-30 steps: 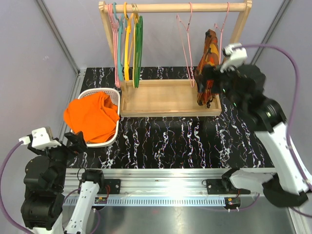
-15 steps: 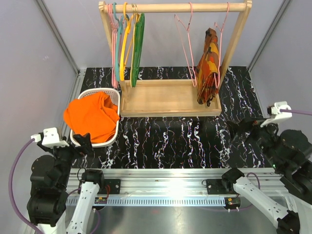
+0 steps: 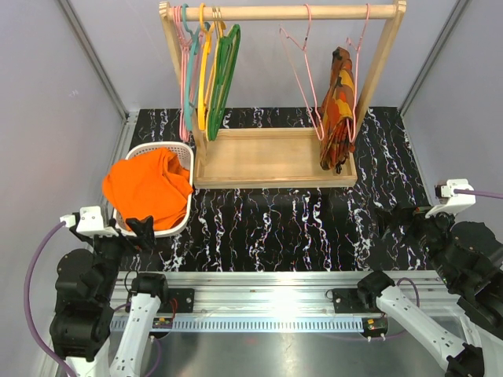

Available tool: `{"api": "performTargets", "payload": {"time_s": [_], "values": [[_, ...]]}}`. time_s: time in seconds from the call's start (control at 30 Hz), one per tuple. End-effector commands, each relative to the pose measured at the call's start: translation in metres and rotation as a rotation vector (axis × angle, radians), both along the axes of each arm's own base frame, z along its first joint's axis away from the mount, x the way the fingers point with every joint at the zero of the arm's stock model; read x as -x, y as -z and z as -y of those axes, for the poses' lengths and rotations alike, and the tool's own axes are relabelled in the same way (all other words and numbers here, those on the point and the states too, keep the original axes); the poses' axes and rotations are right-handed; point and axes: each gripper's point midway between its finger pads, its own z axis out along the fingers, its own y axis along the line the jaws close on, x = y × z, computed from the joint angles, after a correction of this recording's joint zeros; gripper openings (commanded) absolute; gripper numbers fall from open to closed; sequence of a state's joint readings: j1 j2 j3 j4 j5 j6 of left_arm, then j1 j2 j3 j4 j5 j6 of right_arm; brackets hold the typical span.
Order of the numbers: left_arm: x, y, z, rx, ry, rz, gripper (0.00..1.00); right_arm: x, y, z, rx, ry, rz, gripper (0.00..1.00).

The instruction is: Remove the trousers from the hanger

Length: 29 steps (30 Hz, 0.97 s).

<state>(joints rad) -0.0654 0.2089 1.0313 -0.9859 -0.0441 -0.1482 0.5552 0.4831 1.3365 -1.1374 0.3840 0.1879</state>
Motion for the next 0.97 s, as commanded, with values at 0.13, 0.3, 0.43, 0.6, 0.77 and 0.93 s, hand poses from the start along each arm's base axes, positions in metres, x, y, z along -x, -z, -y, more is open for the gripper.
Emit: {"api": "performTargets", "payload": {"time_s": [0.13,0.3,0.43,0.6,0.77,0.93], "values": [[-0.001,-0.010,0.001,-0.007,0.008,0.053,0.99,-0.010,-0.005,-0.005,-0.002,0.006,0.013,0.99],[-0.002,-0.010,0.000,-0.008,0.006,0.046,0.99,-0.020,-0.002,-0.009,0.016,0.010,-0.002,0.99],[-0.002,-0.011,0.001,-0.008,0.011,0.047,0.99,-0.024,-0.005,-0.010,0.024,0.012,0.007,0.99],[-0.003,-0.015,0.001,-0.004,0.010,0.050,0.99,-0.027,-0.008,-0.014,0.021,0.001,0.011,0.99],[-0.003,-0.017,0.001,-0.004,0.009,0.052,0.99,-0.028,-0.008,-0.014,0.021,0.004,0.013,1.00],[-0.004,-0.015,0.000,-0.008,0.005,0.045,0.99,-0.029,-0.004,-0.007,0.044,0.042,0.005,0.99]]}}
